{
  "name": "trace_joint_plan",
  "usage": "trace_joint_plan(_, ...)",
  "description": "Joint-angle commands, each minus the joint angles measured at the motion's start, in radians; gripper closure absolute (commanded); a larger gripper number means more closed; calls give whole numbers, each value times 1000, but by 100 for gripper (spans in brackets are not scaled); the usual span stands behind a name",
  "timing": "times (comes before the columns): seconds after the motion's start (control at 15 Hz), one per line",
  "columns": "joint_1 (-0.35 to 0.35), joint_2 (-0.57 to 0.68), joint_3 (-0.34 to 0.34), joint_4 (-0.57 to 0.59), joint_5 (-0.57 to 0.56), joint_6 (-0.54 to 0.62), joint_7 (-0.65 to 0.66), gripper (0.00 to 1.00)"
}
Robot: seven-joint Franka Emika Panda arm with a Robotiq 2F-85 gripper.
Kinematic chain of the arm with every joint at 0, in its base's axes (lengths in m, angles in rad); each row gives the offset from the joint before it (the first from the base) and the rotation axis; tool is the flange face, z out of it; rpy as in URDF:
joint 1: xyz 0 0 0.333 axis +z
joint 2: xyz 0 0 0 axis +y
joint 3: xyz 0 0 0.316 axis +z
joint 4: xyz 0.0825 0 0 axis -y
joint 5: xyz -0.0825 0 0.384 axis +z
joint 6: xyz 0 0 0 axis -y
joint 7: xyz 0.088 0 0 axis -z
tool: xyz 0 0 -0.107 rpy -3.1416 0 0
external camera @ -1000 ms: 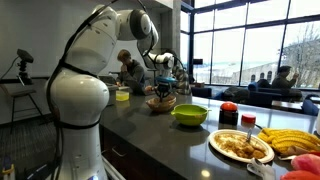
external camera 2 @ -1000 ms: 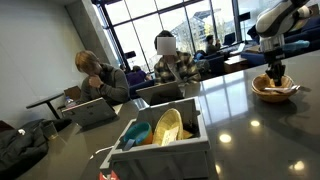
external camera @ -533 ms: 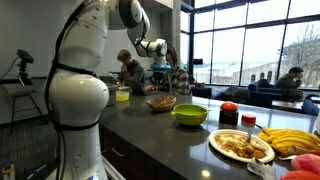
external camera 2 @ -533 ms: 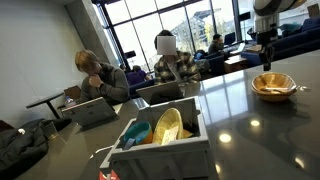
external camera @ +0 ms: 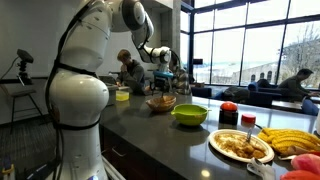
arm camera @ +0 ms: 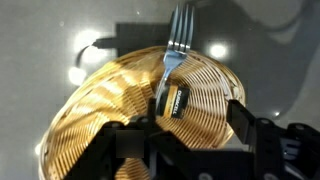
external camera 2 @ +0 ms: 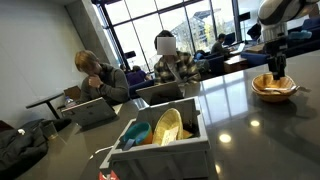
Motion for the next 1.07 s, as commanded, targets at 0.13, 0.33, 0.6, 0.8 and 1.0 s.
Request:
trace_joint_plan(0.13, 29, 28, -16, -7, -80, -13, 54, 0)
trace_joint_plan(0.33, 48, 21, -12, -10, -126, -14, 68, 0)
trace_joint_plan(0.6, 76, 22, -2, -13, -170, -19, 68, 0)
trace_joint_plan(0.8, 43, 49, 30, 13, -48, -66, 1, 0)
trace_joint_plan(1.0, 27, 60, 35, 20, 39, -108, -38, 0)
